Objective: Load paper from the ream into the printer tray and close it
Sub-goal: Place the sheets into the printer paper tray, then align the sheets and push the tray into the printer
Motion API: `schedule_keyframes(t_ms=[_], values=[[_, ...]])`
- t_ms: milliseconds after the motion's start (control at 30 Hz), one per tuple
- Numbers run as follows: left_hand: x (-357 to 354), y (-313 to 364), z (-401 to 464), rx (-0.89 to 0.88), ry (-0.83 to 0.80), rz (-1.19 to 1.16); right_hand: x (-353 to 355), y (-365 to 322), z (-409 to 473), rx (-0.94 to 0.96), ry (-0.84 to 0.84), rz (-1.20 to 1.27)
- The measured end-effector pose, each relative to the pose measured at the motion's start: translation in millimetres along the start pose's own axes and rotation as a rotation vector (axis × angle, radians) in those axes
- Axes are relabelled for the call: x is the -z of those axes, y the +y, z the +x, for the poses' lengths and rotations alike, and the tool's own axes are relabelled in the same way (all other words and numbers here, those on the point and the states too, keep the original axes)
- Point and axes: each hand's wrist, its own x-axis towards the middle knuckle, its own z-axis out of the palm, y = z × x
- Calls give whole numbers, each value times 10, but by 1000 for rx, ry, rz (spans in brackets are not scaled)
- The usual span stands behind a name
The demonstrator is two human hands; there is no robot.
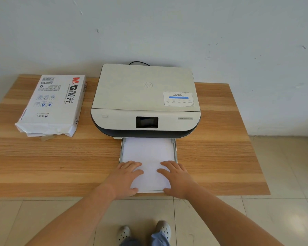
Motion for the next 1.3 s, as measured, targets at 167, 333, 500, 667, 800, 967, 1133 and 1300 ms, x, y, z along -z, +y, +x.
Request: schedule_keyframes(t_ms=[167, 333, 500, 667, 800, 967, 1133, 1300], values=[[-5, 24, 12, 32, 6, 20, -38, -3, -13, -39, 39, -24], [-27, -7, 16, 68, 11, 44, -98, -33, -20, -38, 78, -68], [-67, -34, 29, 66, -24, 95, -107, -18, 19, 37, 50, -176], [-136, -75, -6, 76, -37, 125, -179, 8, -44, 79, 80, -117], [-169, -53, -70, 40, -25, 78, -296, -40, -111, 187, 190, -144], [-152, -1, -86, 78, -8, 27, -409, -152, -100, 179, 268, -171], [-115, 23, -57, 114, 3, 11, -432, -202, -135, 148, 326, -123], [-120, 55, -33, 113, -1, 18, -434, -165, -172, 142, 338, -73]])
